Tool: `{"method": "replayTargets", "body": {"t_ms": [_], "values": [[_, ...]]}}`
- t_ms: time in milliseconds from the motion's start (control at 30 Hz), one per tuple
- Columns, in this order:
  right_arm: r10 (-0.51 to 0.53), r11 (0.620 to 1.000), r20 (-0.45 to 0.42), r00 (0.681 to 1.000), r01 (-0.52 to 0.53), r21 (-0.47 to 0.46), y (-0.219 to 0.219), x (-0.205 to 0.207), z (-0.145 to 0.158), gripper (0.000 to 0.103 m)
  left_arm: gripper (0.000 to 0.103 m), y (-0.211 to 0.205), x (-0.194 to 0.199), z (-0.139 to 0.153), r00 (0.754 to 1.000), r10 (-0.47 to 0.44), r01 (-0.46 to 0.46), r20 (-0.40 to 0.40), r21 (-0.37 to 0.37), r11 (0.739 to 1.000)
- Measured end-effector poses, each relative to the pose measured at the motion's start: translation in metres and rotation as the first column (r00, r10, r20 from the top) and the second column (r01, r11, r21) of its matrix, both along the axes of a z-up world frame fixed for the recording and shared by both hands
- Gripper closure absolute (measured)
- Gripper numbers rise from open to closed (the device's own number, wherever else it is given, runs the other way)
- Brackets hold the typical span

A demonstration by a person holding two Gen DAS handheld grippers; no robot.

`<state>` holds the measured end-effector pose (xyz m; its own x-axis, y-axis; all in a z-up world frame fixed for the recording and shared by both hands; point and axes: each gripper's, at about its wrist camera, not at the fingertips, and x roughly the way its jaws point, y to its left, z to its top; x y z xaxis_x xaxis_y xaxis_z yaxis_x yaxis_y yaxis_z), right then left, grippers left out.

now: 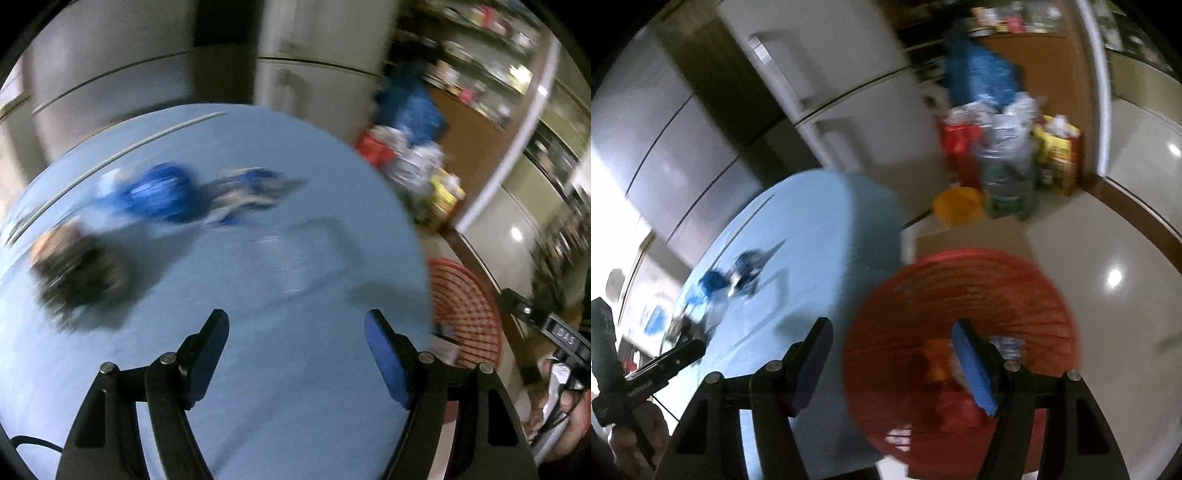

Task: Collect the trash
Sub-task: 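Return both tools to the table and grasp the clear plastic container with the right tool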

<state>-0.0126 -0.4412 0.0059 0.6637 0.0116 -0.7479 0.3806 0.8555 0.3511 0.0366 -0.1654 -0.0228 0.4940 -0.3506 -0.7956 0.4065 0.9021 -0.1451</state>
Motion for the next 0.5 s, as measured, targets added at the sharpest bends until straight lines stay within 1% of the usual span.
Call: {"method": "replayTargets", "body": {"t_ms": [33,133,267,367,500], "values": [[0.034,0.999,0.000,0.999,-0.034,-0.004,0.013,0.010,0.001,0.032,0.027,0.018,0.002,-0.003,0.999,0.046,-0.046,0.000,0.002,0.999],[0.151,0.988,0.000,0.989,-0.151,-0.022,0.057,0.040,0.005,0.030,0.027,0.063,0.005,-0.009,0.990,0.140,-0.141,-0.013,-0.008,0.990],[0.320,0.947,0.009,0.947,-0.319,-0.039,0.117,0.079,0.004,0.030,0.027,0.109,0.005,-0.014,0.970,0.241,-0.241,-0.020,-0.019,0.970],[0.373,0.928,0.005,0.928,-0.373,-0.013,0.145,0.104,-0.006,0.030,0.027,0.139,0.007,-0.016,0.954,0.299,-0.299,-0.021,-0.026,0.954],[0.394,0.919,-0.011,0.919,-0.395,-0.004,0.170,0.126,-0.019,0.030,0.026,0.166,0.013,-0.013,0.934,0.358,-0.358,-0.013,-0.036,0.933]]}}
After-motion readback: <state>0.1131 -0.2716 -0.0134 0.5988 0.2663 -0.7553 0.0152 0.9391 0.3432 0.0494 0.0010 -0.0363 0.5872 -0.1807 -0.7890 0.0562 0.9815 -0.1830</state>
